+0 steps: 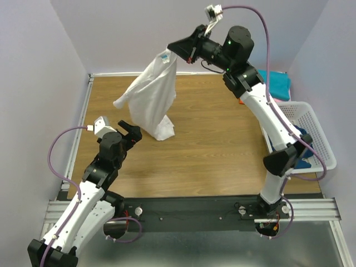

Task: Fold and stack the t-shirts
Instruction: Move the tshirt to the center of the board, then flatten the tshirt out

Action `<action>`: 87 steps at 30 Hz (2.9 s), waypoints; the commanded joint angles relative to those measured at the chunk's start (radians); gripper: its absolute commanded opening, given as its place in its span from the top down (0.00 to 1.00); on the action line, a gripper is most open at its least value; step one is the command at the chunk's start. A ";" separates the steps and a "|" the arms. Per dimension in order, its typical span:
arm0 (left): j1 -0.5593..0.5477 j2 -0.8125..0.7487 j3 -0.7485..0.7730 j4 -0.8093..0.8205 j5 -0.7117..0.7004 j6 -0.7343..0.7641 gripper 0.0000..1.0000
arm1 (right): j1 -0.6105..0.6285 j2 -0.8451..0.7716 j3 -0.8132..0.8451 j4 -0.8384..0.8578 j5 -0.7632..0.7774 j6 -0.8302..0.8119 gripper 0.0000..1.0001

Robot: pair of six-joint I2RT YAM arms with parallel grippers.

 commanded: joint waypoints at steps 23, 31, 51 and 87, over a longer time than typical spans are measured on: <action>0.006 0.411 0.054 0.096 0.114 0.011 0.08 | -0.001 -0.532 -1.420 -0.020 0.958 0.044 0.00; 0.006 0.574 0.104 0.178 0.160 0.042 0.26 | -0.003 -0.624 -1.517 -0.021 1.004 0.113 0.00; 0.013 0.800 0.249 0.179 0.076 0.077 0.81 | -0.004 -0.643 -1.523 -0.024 0.961 0.117 0.00; 0.015 0.212 0.001 0.160 0.116 0.077 1.00 | -0.208 -0.453 -1.649 0.037 0.434 0.325 0.11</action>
